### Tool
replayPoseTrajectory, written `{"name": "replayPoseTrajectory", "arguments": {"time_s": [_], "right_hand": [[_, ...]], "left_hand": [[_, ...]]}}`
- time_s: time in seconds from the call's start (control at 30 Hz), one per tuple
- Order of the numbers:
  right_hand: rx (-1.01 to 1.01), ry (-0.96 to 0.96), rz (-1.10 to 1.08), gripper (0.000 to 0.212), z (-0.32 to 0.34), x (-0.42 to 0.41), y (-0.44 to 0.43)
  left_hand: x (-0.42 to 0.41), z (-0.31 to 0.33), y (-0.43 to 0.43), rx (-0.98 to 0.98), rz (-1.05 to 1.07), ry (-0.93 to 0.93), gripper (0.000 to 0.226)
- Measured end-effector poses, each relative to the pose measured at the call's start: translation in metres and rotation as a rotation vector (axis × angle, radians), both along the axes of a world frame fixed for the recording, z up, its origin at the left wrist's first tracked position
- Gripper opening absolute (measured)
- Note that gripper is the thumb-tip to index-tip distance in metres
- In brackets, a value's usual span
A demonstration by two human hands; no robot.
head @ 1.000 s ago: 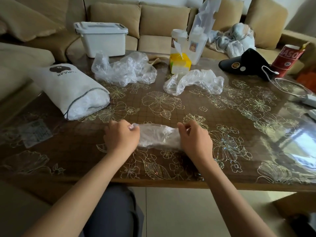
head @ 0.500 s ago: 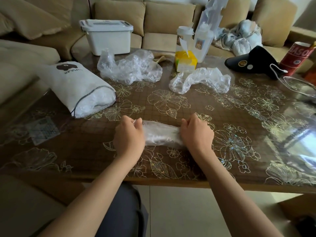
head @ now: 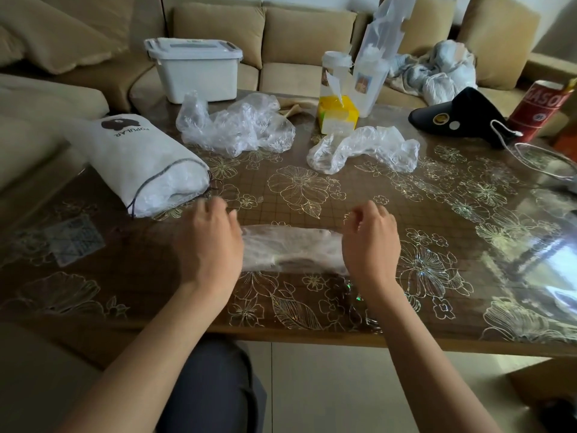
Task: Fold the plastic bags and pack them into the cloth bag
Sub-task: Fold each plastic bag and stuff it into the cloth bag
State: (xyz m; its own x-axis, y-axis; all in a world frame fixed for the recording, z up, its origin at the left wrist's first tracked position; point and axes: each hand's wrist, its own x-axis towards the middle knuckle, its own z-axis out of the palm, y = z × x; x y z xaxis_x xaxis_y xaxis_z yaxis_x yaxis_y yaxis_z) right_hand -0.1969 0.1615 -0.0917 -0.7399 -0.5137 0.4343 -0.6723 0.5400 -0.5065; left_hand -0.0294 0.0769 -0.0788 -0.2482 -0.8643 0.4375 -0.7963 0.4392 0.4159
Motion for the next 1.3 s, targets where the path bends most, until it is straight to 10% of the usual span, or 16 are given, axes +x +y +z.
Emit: {"name": "replayPoseTrajectory", "arguments": {"time_s": [0.2, 0.5, 0.67, 0.97, 1.13, 1.3], "right_hand": [[0.216, 0.081, 0.608, 0.040, -0.014, 0.028, 0.011], [0.623, 0.056, 0.439, 0.084, -0.023, 0.016, 0.026], [0.470, 0.005, 0.403, 0.085, -0.021, 0.020, 0.030], [-0.558, -0.555, 0.126, 0.012, -0.012, 0.011, 0.052], [-0.449, -1.169, 0.591, 0.043, 0.006, 0.014, 0.040], [-0.296, -1.300, 0.597, 0.049, 0.024, 0.005, 0.000]], "left_hand": [[-0.035, -0.012, 0.021, 0.115, -0.511, -0.294, 0.048], [-0.032, -0.026, 0.007, 0.437, -0.435, -0.469, 0.070], [-0.031, -0.018, 0.005, 0.398, -0.406, -0.260, 0.035], [-0.027, 0.022, -0.006, 0.517, -0.380, 0.329, 0.004], [-0.023, 0.029, -0.003, 0.883, -0.311, 0.836, 0.006], [-0.018, 0.023, 0.001, 1.320, -0.473, 0.610, 0.018]]}}
